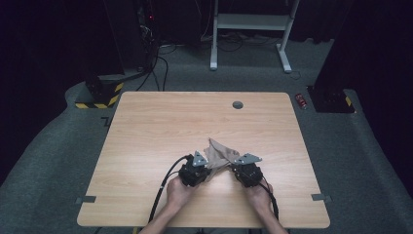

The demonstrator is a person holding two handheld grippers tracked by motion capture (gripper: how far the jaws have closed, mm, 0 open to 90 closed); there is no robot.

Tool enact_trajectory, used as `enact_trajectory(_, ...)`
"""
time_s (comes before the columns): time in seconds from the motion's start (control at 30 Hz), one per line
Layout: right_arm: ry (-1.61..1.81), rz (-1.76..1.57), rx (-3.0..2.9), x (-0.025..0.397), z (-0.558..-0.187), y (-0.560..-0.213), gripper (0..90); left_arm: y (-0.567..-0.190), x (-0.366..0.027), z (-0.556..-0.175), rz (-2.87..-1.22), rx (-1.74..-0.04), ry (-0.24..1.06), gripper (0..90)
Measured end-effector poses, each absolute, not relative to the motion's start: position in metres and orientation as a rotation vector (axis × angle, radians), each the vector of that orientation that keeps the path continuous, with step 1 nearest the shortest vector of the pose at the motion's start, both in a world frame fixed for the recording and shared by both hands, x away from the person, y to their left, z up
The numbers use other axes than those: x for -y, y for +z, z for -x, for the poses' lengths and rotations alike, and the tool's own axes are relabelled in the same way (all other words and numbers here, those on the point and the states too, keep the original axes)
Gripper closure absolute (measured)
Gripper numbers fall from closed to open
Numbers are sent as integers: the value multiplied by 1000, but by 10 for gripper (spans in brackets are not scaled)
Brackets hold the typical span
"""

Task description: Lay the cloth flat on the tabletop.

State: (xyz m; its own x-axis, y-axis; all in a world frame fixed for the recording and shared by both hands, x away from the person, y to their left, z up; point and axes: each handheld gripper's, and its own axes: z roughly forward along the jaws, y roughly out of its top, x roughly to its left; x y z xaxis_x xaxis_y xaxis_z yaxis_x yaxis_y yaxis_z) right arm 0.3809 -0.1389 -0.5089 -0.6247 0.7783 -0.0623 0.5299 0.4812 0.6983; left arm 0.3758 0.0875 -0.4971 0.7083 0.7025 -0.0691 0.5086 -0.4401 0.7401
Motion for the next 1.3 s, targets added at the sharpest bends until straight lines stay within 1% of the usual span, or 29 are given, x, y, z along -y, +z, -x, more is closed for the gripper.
enact_trajectory(0.17, 940, -1074, -2349, 152, -373, -500, 890, -478, -111, -379, -2043, -957, 365, 880)
enact_trajectory(0.37, 968, -1078, -2299, 173, -365, -488, 890, -464, -136, -381, -1974, -1008, 403, 880)
enact_trajectory(0.5, 964, -1093, -2262, 183, -365, -481, 890, -466, -148, -387, -1956, -1076, 409, 881)
enact_trajectory(0.6, 947, -1113, -2264, 186, -370, -485, 888, -476, -147, -390, -1997, -1101, 392, 877)
enact_trajectory(0.67, 942, -1131, -2274, 184, -371, -490, 871, -485, -145, -390, -2027, -1110, 393, 866)
enact_trajectory(0.73, 962, -1143, -2278, 181, -370, -492, 822, -491, -145, -389, -2032, -1123, 382, 810)
enact_trajectory(0.83, 1003, -1107, -2277, 175, -364, -489, 797, -495, -145, -388, -2035, -1134, 379, 734)
enact_trajectory(1.0, 1034, -966, -2340, 150, -349, -489, 767, -496, -144, -388, -2035, -1142, 386, 597)
enact_trajectory(1.1, 1056, -946, -2375, 137, -348, -492, 751, -499, -144, -388, -2047, -1149, 381, 586)
enact_trajectory(1.17, 1074, -948, -2389, 131, -349, -494, 741, -500, -144, -388, -2058, -1150, 375, 597)
enact_trajectory(1.3, 1076, -906, -2439, 114, -347, -497, 724, -499, -145, -388, -2055, -1135, 371, 668)
